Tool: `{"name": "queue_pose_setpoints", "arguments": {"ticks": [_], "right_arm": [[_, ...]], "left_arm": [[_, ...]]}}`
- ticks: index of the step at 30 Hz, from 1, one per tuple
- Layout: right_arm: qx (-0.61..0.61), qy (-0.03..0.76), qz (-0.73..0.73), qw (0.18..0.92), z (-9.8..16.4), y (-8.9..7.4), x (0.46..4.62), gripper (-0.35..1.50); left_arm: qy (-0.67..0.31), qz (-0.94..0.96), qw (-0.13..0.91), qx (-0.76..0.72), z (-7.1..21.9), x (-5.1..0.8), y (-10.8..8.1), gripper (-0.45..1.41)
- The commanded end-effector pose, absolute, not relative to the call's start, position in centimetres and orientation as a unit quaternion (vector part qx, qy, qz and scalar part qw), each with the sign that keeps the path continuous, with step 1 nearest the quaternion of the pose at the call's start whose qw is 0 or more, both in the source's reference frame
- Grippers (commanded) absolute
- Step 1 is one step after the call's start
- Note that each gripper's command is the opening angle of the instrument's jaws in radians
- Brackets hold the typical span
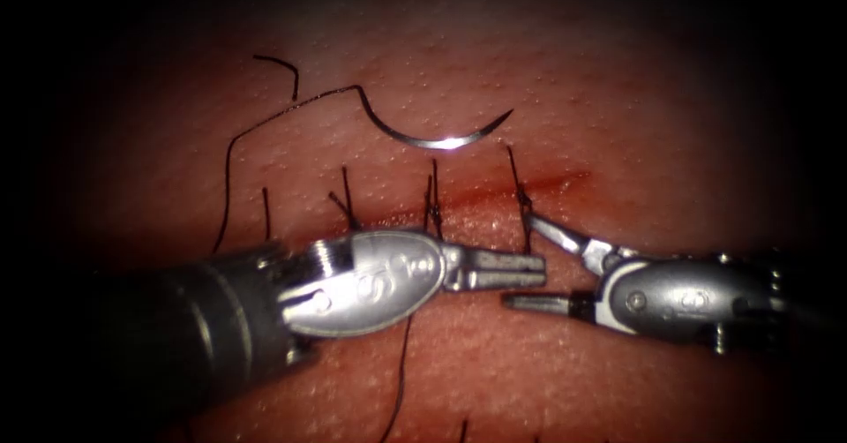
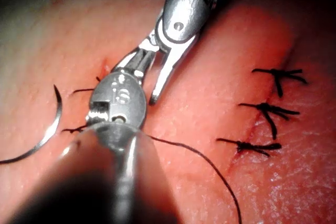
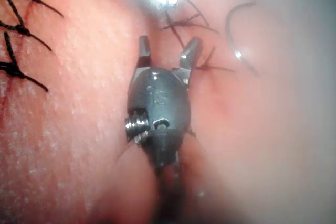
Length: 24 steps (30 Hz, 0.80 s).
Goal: Wound Closure
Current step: Snip tail using blades embedded in right end-effector
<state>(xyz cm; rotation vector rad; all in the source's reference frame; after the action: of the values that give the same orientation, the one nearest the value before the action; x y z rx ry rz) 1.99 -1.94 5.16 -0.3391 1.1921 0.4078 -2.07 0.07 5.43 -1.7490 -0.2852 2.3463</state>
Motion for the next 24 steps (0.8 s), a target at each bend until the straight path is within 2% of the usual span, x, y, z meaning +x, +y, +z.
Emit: {"name": "queue_pose_setpoints", "arguments": {"ticks": [1,16,24], "right_arm": [[-0.161,0.556,0.190,0.793,5.22,-1.85,2.09,1.09],[-0.181,0.549,0.179,0.796,5.28,-1.65,2.37,1.03],[-0.190,0.546,0.176,0.797,5.38,-1.54,2.47,0.93]], "left_arm": [[-0.096,0.794,0.100,-0.592,5.47,-2.12,0.10,-0.45],[-0.094,0.795,0.101,-0.591,5.47,-2.18,0.10,-0.45],[-0.092,0.795,0.100,-0.591,5.48,-2.20,0.06,-0.45]]}}
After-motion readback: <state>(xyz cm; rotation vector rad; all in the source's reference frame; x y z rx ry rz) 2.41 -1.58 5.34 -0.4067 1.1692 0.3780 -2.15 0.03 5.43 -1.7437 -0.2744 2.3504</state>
